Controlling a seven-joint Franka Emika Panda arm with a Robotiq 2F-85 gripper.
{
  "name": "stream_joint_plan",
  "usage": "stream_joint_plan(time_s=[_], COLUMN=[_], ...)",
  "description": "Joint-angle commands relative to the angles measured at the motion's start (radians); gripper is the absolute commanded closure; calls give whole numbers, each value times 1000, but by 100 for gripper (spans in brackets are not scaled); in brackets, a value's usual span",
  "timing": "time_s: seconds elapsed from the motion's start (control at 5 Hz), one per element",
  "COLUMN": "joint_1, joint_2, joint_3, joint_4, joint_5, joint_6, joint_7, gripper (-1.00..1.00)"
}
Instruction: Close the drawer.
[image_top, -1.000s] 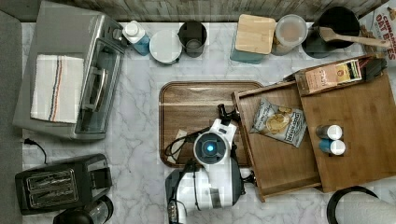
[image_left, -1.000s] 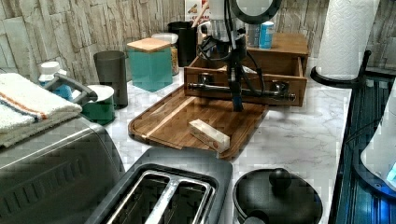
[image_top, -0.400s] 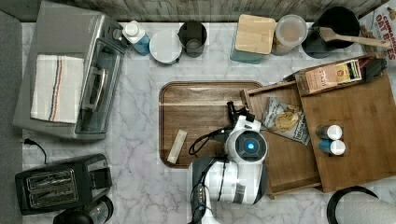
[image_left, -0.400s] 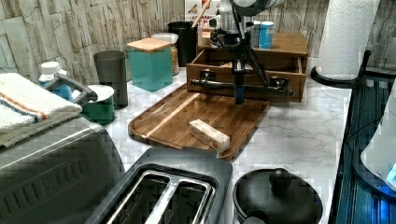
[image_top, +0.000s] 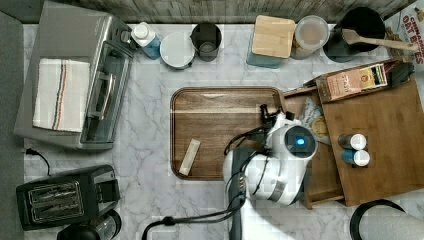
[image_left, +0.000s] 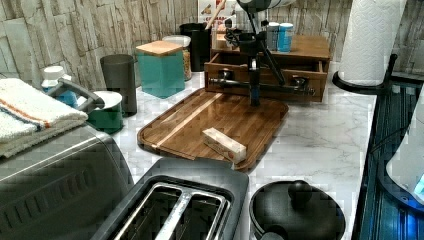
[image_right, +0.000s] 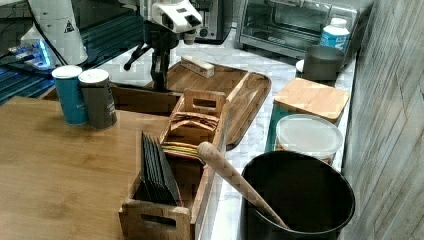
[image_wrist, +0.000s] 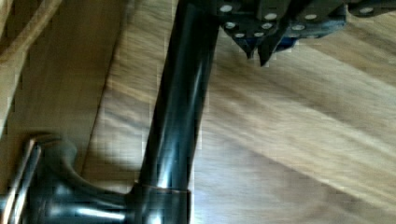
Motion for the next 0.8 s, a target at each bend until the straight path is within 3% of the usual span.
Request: stream_joint_plan(time_s=[0.2,0.6,0.8], joint_1=[-162,-145,-145], joint_2=[88,11,11], joint_3=[-168,-199,-198], joint_4=[346,225,225], joint_5=[-60,-101,-101], joint_6=[54,152,152], joint_7=[-125,-59,-59], gripper=[100,100,100])
